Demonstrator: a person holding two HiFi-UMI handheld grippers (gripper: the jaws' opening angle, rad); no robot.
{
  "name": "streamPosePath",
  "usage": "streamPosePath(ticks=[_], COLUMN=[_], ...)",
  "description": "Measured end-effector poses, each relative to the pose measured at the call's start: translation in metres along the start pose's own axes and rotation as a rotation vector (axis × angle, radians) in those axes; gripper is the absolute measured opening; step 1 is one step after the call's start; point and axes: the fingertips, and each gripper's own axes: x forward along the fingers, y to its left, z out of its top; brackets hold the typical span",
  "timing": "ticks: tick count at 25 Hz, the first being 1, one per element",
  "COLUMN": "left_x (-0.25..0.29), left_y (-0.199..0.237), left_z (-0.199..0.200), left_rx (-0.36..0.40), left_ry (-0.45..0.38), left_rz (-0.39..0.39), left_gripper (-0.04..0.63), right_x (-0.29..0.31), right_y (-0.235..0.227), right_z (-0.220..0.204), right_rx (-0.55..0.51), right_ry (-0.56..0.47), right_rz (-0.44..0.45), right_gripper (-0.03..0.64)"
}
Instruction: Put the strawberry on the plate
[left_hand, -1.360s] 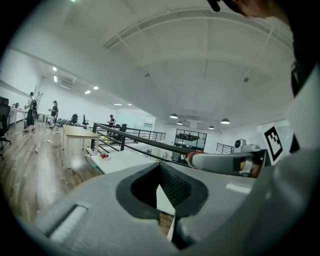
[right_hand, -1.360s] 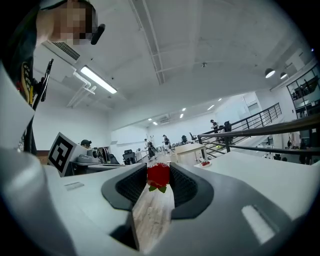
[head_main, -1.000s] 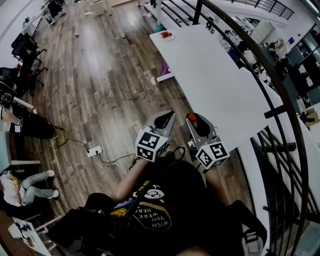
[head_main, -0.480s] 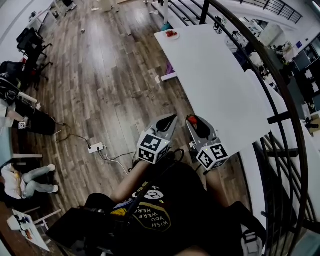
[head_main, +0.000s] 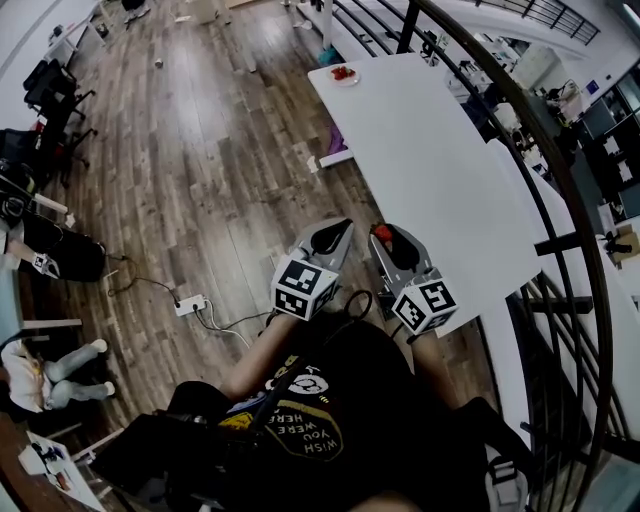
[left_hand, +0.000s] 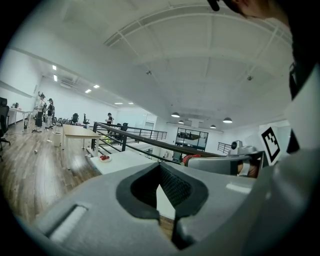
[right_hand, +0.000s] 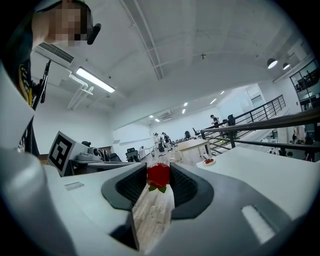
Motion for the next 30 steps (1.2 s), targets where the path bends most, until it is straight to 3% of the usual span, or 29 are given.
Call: streamPosePath(ticks=[15, 30], left_x=[0.009, 0.081], left_y=[0.068, 0.095], left_z=[-0.010, 0.031], left_rx=[-0.038, -0.031], left_ry=[0.018, -0.011], left_rz=[-0.018, 0.003], left_gripper=[0.000, 0.000], right_x=[0.080, 0.116], right_y=[0.004, -0.061], right_z=[-0.014, 0.024], right_rx=[0.001, -0.014], right_ry=[0.042, 0.038], right_rz=[0.001, 0.014], right_gripper=[0.147, 0.147])
